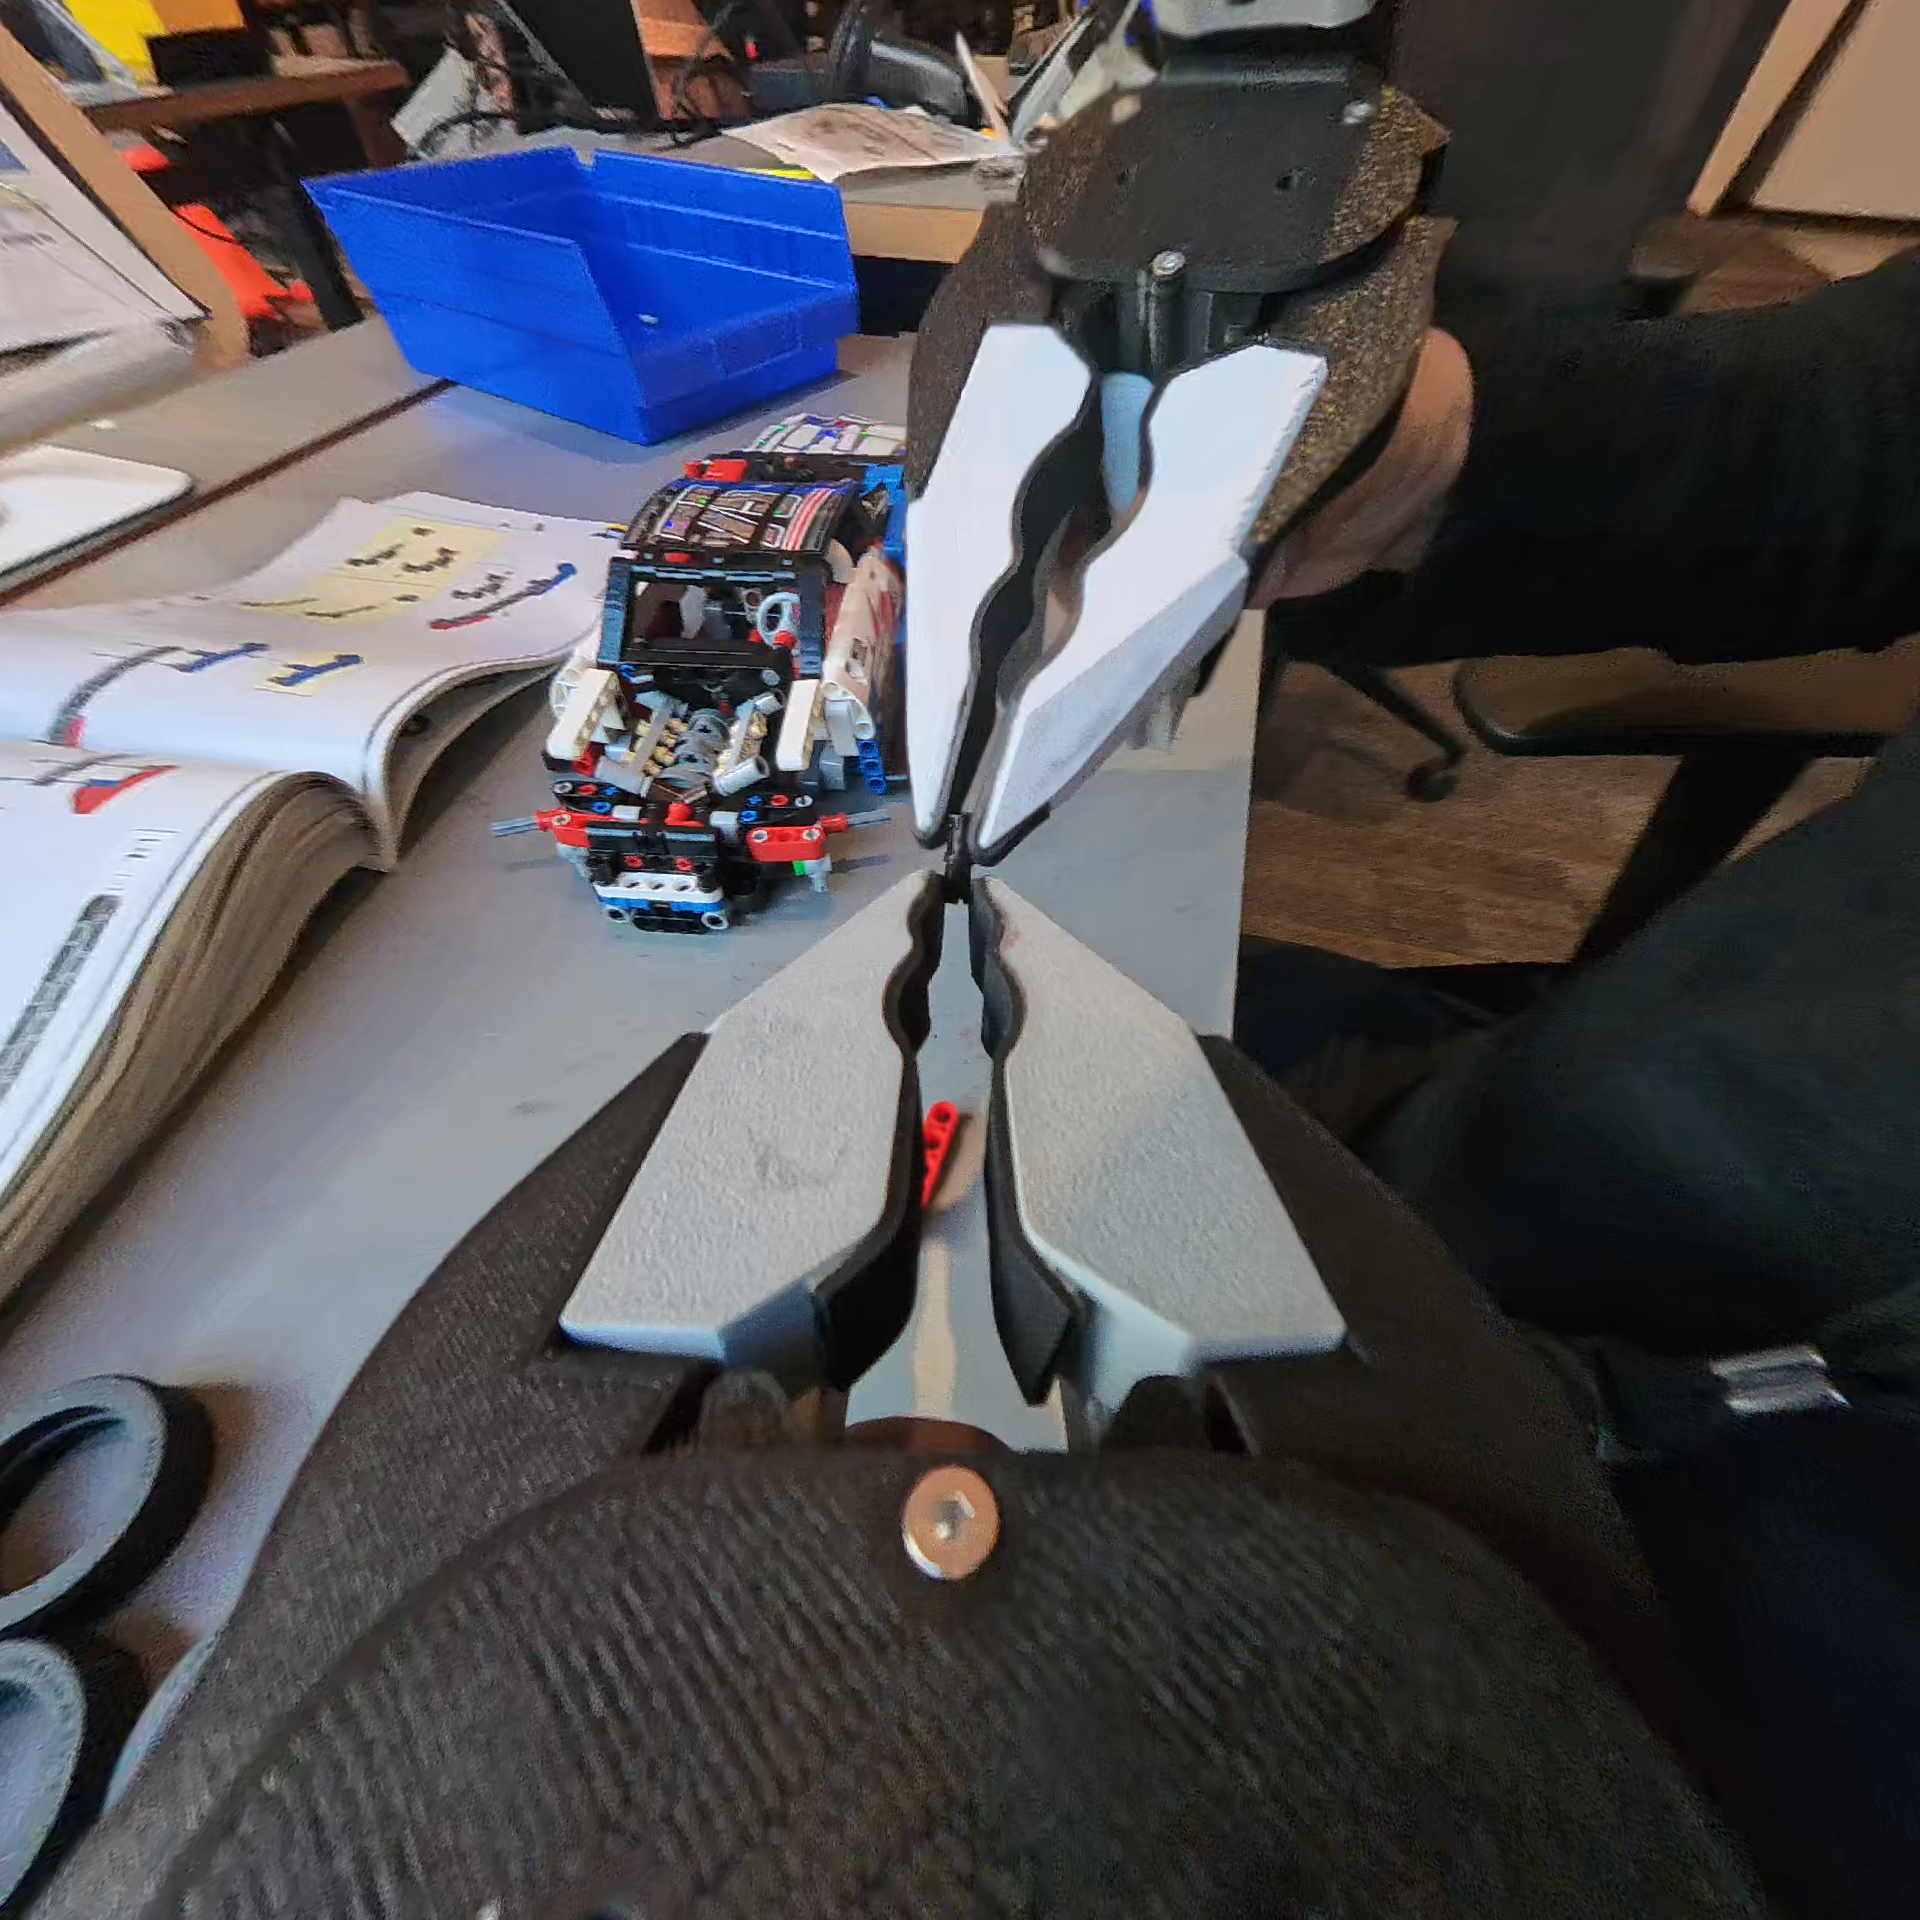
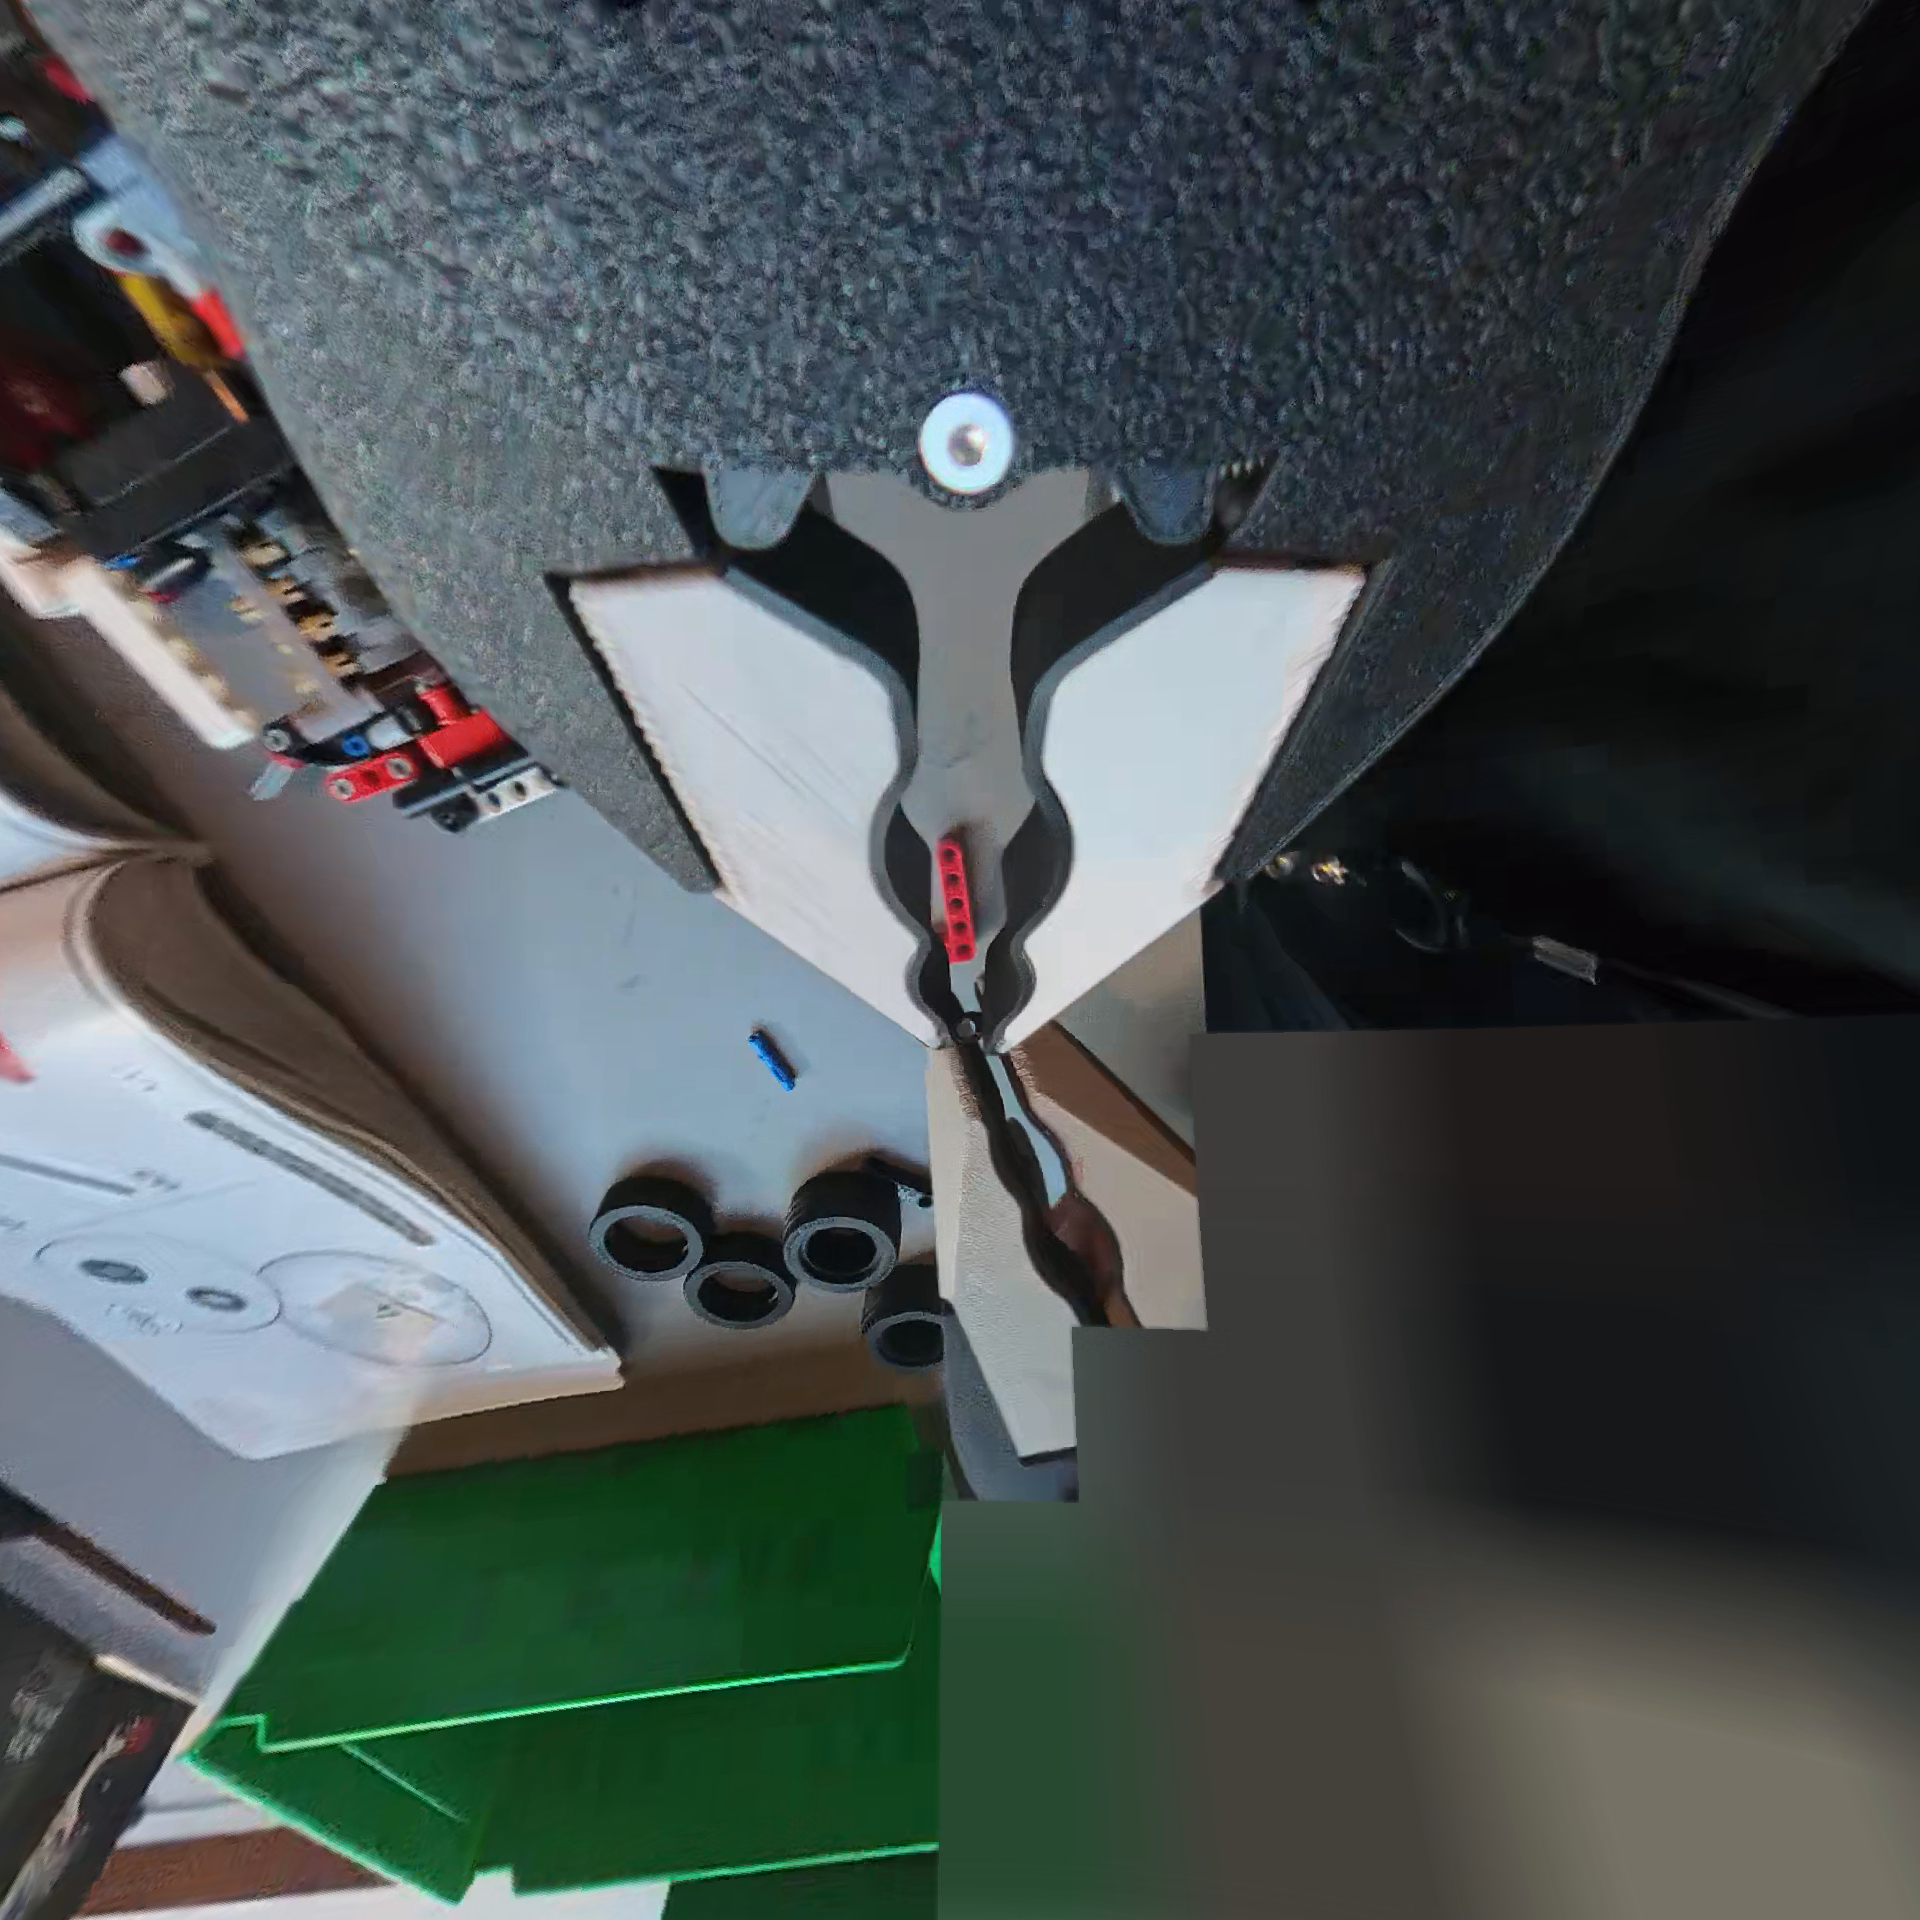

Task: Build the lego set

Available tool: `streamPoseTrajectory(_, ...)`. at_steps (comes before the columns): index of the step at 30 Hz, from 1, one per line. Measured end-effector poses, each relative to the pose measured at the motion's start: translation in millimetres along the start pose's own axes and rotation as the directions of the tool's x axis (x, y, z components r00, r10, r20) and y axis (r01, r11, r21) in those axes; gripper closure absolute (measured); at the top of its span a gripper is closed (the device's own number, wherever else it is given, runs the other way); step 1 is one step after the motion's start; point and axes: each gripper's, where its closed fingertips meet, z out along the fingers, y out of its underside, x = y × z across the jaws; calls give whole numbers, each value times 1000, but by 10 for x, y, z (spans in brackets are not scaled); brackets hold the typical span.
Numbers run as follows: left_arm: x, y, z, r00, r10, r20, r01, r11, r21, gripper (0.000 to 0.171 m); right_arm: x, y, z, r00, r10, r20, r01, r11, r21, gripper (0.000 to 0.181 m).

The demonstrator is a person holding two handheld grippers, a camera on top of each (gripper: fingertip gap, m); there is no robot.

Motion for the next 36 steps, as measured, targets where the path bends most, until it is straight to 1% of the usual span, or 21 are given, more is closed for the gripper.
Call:
streamPoseTrajectory(3, 59, -5, -11, 995, -59, -81, 60, 998, 1, 169, -47, -3, -11, 990, -141, 8, 142, 988, -56, 176)
streamPoseTrajectory(7, 101, 39, -7, 993, -50, -109, 47, 999, -27, 169, -94, 47, -8, 979, -192, 63, 198, 973, -114, 176)
streamPoseTrajectory(10, 134, 57, 0, 990, -46, -136, 42, 999, -30, 169, -120, 73, -15, 969, -228, 99, 240, 963, -125, 176)
streamPoseTrajectory(13, 185, 60, -21, 982, -28, -188, 27, 1000, -8, 169, -174, 69, -13, 966, -212, 146, 230, 966, -120, 176)
streamPoseTrajectory(16, 257, 52, -54, 965, -46, -256, 49, 999, 6, 169, -249, 62, -23, 952, -247, 182, 270, 957, -110, 177)
streamPoseTrajectory(23, 346, 51, -80, 944, -57, -325, 62, 998, 6, 169, -338, 58, -33, 927, -288, 239, 322, 939, -117, 176)
streamPoseTrajectory(30, 373, 131, -77, 943, -47, -330, 40, 999, -29, 169, -368, 94, -34, 920, -286, 268, 330, 935, -134, 175)
streamPoseTrajectory(36, 385, 130, -85, 943, -44, -330, 37, 999, -27, 169, -381, 139, -10, 918, -279, 281, 330, 932, -152, 176)
